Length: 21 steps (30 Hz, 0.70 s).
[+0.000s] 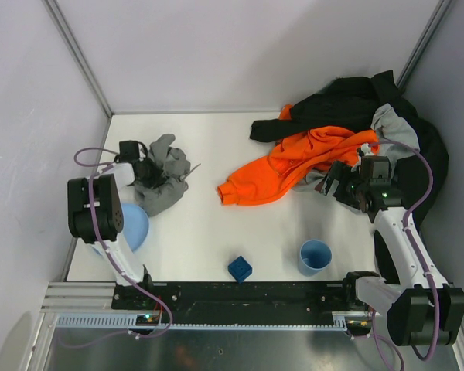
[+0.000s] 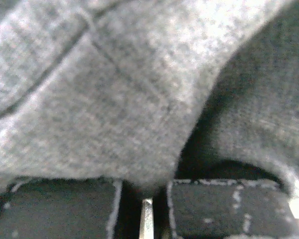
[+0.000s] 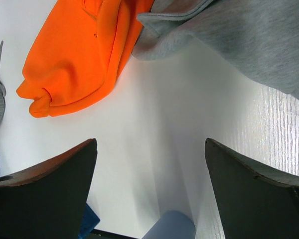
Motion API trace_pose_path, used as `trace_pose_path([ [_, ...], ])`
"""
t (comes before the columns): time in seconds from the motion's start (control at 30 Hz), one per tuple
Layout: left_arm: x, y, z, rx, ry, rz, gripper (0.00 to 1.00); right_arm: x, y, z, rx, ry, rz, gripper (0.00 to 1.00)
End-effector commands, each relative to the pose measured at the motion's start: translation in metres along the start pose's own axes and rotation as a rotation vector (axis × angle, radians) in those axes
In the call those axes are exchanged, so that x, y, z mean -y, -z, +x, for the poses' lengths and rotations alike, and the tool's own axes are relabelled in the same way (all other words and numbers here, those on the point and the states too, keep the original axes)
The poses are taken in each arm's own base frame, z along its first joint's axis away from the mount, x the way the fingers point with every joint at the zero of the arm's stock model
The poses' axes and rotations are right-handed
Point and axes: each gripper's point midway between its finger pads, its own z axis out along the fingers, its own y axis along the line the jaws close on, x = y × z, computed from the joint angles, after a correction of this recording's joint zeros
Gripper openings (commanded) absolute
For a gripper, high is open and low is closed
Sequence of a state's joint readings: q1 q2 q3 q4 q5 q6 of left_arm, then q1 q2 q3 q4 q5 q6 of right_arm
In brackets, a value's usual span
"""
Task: Pick out a specific cloth from the pile
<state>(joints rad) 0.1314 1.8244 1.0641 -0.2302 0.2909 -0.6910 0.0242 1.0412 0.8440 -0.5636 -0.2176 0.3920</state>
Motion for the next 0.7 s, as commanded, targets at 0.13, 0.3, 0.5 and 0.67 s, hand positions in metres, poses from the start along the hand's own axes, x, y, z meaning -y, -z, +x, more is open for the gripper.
trace_pose_path([
  [0.13,0.028,0.045,-0.021,0.108,-0.066,0.067,0.30,-0.007,0.005,-0.007,0.037,-0.003,-0.025,0.93],
  [0.3,0.049,0.074,-0.026,0.156,-0.096,0.138,0.68,-0.009,0.006,-0.007,0.039,-0.005,-0.032,0.93],
  [0.5,0.066,0.107,-0.024,0.203,-0.108,0.203,0.97,-0.010,0.008,-0.007,0.044,-0.006,-0.040,0.94],
  [0.67,0.080,0.127,-0.022,0.218,-0.139,0.264,0.99,-0.013,0.007,-0.007,0.040,-0.007,-0.048,0.94],
])
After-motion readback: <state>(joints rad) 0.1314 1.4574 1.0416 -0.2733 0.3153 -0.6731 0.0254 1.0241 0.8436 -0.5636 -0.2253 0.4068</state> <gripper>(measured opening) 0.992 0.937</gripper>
